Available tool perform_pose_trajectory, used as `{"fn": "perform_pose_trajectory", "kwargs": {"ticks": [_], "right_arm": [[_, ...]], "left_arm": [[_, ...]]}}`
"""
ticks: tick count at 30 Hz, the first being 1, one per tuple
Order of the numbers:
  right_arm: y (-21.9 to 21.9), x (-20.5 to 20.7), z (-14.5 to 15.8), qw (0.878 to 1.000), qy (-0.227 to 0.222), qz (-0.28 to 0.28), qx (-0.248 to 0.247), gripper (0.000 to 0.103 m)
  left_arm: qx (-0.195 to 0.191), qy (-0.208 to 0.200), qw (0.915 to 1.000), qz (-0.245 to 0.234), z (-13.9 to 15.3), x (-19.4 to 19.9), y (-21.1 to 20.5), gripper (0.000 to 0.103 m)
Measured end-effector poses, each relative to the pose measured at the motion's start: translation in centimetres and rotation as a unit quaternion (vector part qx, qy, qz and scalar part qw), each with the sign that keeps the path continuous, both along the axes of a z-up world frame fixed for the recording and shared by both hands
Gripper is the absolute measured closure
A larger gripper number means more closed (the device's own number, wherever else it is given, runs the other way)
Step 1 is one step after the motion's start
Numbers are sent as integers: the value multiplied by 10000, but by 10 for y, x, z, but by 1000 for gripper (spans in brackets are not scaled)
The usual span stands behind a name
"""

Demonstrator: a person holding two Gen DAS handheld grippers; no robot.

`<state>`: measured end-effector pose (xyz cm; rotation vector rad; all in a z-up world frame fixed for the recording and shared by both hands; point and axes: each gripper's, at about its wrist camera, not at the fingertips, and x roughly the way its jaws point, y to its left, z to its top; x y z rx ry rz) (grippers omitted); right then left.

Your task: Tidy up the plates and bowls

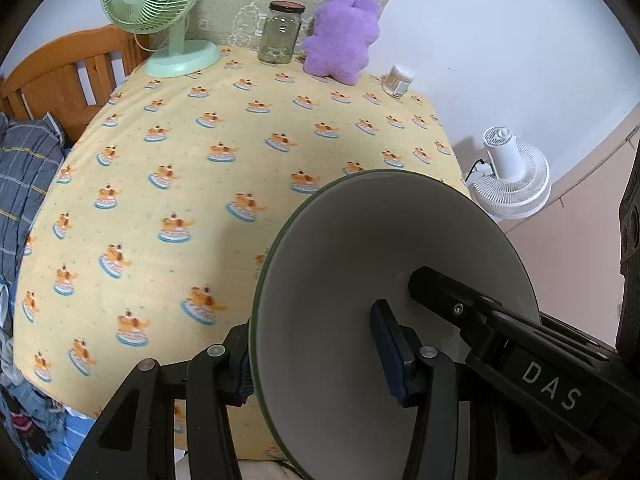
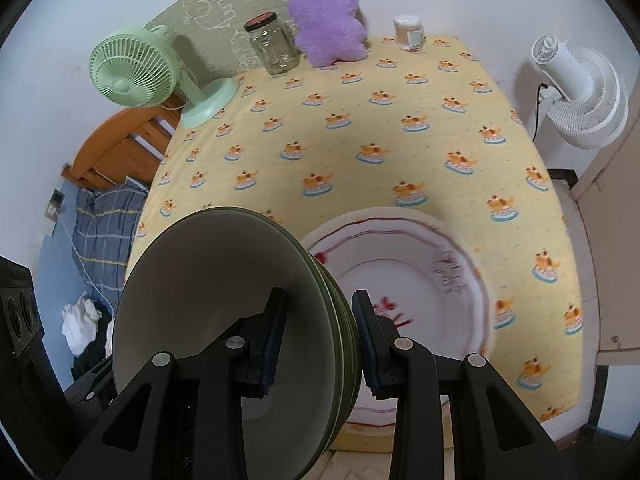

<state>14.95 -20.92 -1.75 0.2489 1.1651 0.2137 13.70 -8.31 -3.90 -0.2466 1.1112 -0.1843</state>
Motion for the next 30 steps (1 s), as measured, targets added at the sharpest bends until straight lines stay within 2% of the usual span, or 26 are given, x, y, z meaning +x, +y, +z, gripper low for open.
{"fn": "perform_pose_trajectory", "kwargs": {"ticks": [6, 14, 30], "right_arm": [[-27, 6, -5, 9999, 27, 104, -27, 66], [-53, 13, -26, 9994, 249, 217, -55, 66], [-65, 34, -51, 9979, 542, 328, -125, 66]], "left_arm": [[-29, 64, 9999, 110, -7, 2, -27, 53], [-91, 309, 9992, 233, -28, 5, -49, 53], [-132, 585, 9977, 316, -47, 20, -60, 53]]}}
